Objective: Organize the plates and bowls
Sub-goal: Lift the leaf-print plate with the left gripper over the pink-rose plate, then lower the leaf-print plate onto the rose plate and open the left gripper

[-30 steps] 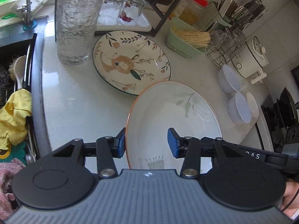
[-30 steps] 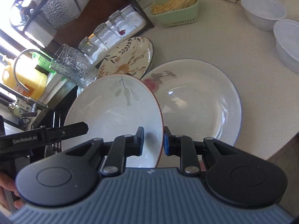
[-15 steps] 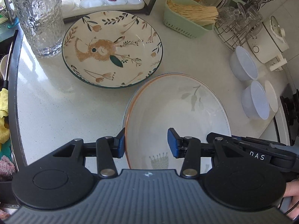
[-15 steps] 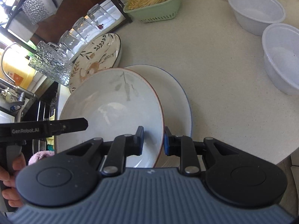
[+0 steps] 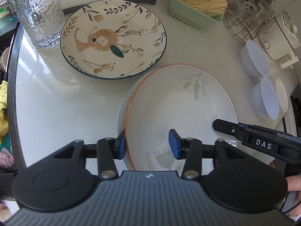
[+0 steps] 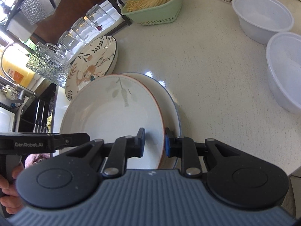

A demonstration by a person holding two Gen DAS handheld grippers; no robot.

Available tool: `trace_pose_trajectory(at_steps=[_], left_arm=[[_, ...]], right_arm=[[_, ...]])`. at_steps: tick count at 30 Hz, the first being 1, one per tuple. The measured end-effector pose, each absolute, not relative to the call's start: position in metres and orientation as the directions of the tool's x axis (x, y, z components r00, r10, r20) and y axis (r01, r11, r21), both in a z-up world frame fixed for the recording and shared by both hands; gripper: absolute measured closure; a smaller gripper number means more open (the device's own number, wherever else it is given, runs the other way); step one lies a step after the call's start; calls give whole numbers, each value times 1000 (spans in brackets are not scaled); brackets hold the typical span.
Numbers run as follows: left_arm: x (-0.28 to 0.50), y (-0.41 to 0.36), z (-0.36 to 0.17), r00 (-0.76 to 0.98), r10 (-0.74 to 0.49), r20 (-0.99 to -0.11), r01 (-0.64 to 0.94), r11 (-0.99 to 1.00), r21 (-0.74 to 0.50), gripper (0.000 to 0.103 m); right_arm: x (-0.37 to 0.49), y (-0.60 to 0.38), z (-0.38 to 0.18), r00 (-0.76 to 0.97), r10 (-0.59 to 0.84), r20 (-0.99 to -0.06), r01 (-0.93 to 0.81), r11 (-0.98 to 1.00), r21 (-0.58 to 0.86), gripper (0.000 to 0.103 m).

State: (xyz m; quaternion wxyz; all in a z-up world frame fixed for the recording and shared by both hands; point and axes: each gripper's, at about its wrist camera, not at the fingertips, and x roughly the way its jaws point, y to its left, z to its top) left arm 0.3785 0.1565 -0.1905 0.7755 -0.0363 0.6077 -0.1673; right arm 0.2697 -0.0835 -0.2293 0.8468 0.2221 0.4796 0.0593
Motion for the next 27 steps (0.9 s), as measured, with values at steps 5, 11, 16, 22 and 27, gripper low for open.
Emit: trace_pose_trajectory(at_steps=[5,11,16,22,27], left_arm=[[377,155,-189,197,-290,-937,206,946,-249,53],[375,160,-190,176,-308,-935,165,946,-280,53],[372,168,-185,199,-324,-925,119,945,-306,53],[364,173,-173,270,-307,-913,89,952,-294,53],[357,177,-165,309,-308,-900,74,951,-300,53]], right_arm=[[274,-86,-228,534,317,-784,110,893,436,79],[278,-89,-224,541,318,-779,86,900,427,78],[279,-85,-221,541,302,-785,62,916,395,78],[277,-78,-216,544,264,-797,19,945,326,79],[274,-73,-209,568,236,-789,-8,960,281,79]])
